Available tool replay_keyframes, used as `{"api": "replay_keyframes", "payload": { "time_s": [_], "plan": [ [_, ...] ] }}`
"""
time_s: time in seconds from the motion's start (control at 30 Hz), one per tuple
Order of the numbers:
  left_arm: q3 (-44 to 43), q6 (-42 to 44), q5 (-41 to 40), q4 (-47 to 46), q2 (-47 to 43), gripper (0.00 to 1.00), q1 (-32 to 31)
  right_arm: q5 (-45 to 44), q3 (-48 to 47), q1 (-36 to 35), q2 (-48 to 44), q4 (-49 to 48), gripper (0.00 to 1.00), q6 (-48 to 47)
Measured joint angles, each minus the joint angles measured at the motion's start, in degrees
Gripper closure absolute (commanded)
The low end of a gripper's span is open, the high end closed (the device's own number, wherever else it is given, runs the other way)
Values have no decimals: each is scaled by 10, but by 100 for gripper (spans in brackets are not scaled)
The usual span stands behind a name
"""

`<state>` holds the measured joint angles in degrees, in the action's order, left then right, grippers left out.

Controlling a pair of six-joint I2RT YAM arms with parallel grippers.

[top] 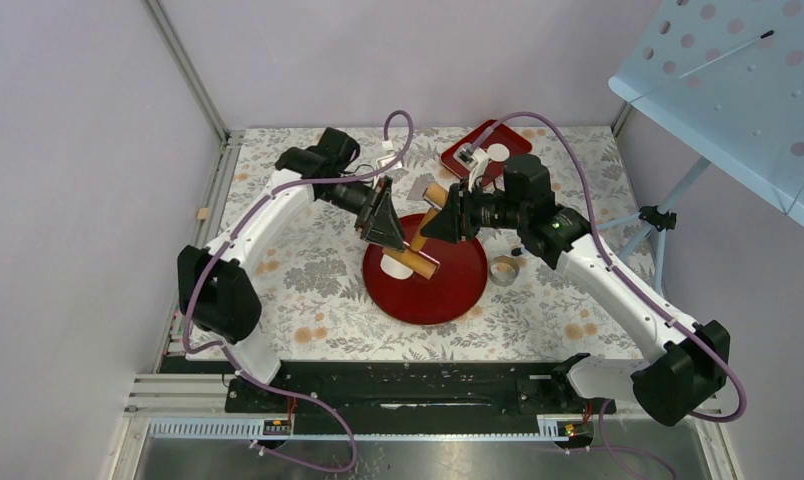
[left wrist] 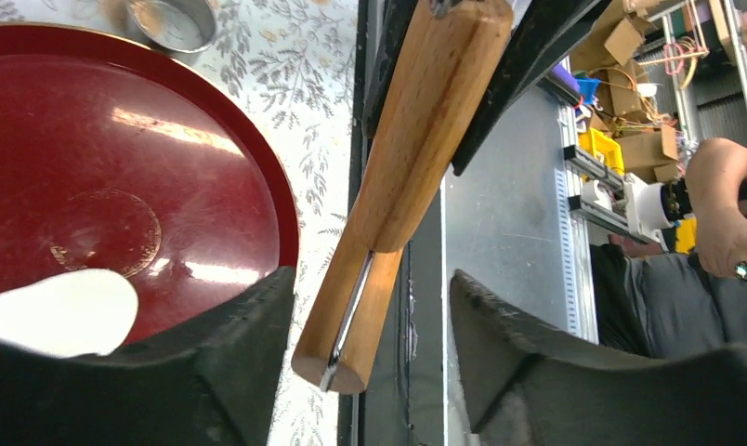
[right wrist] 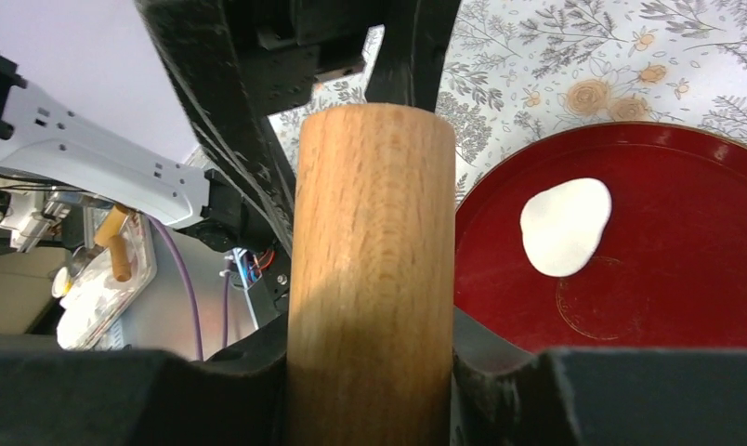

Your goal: Roll out the dumpling wrappers from the dough

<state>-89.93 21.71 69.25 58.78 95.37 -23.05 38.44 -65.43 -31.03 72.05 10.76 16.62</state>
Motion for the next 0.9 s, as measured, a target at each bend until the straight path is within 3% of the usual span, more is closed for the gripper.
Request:
{"api": "replay_keyframes", "payload": {
  "time_s": [0.17, 0.3, 0.47, 0.57, 0.7, 0.8, 0.9],
  "plan": [
    [-16, 63, 3, 68, 32, 65, -13, 29, 15, 11, 1, -18, 100, 21],
    [-20, 90, 15, 92, 44, 99, -12, 52, 19, 17, 2, -21, 100, 31],
    [-34, 126, 24, 119, 48, 100, -13, 72, 20, 24, 10, -28, 97, 34],
    [-35, 143, 25, 137, 54, 100, -15, 92, 21, 26, 21, -34, 85, 30],
    [-36, 165, 9, 158, 64, 100, -20, 127, 17, 30, 42, -14, 49, -17],
    [-57, 197, -13, 195, 80, 100, -33, 136, -4, 30, 50, 47, 37, -106],
    [-99, 239, -35, 249, 102, 100, -50, 133, -30, 30, 50, 107, 35, -200]
  ]
}}
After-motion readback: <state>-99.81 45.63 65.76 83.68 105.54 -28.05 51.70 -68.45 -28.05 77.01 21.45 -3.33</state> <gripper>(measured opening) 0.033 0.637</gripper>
